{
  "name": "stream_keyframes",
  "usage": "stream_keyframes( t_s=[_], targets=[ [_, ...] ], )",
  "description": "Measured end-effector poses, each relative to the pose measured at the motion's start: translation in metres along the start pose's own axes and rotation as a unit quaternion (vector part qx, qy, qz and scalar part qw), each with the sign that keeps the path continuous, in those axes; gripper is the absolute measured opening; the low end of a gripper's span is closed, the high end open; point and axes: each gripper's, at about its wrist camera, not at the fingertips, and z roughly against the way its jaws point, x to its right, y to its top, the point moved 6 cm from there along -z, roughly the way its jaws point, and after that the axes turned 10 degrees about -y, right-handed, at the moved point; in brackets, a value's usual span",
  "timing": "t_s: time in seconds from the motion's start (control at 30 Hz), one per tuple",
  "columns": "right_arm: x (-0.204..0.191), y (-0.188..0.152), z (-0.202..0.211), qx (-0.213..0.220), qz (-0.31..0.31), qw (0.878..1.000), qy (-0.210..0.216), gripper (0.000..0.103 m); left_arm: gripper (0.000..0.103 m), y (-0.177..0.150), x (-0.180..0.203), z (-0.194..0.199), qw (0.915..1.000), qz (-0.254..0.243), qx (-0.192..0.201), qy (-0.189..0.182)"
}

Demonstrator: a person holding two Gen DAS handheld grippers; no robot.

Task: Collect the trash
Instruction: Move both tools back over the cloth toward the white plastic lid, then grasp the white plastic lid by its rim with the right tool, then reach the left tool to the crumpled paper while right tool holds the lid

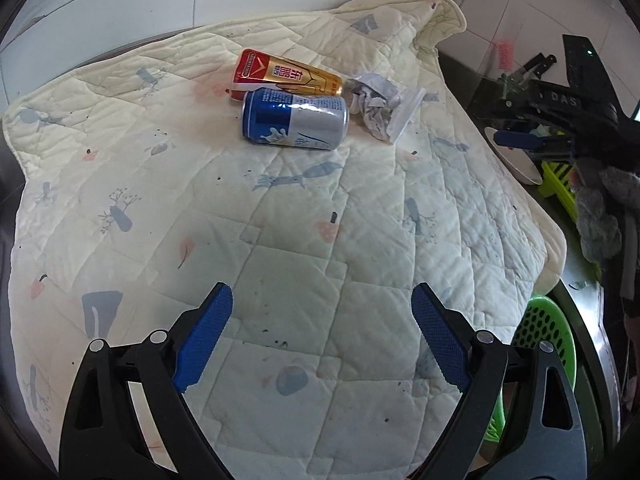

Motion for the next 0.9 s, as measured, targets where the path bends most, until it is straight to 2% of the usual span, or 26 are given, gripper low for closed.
stream_keyframes(
  t_s=[0.2, 0.47, 0.6, 0.7, 0.73, 0.9],
  targets=[
    [-0.014, 0.04, -0.044, -0.016, -0.025, 1.0, -0.007, 0.068, 0.09, 0.005, -0.024, 0.002, 0.9999, 0.012, 0.002, 0.006],
    [-0.013, 0.068, -0.095, -0.035, -0.062, 0.997, -0.029, 0.061, 0.09, 0.009, -0.043, 0.001, 0.9998, 0.019, 0.002, 0.007],
    [-0.006, 0.07, -0.114, -0.052, -0.087, 0.994, -0.029, 0.049, 0.09, 0.013, -0.047, 0.0, 0.9998, 0.017, 0.003, 0.008],
    [-0.002, 0.067, -0.12, -0.06, -0.1, 0.993, -0.018, 0.036, 0.09, 0.021, -0.047, -0.003, 0.9999, 0.01, 0.004, 0.008],
    [-0.002, 0.066, -0.119, -0.062, -0.099, 0.993, -0.015, 0.029, 0.09, 0.024, -0.047, -0.005, 0.9999, 0.009, 0.004, 0.008],
    [0.0, 0.06, -0.108, -0.056, -0.086, 0.995, -0.012, 0.016, 0.09, 0.045, -0.043, -0.014, 0.9998, 0.02, 0.009, -0.003]
  ],
)
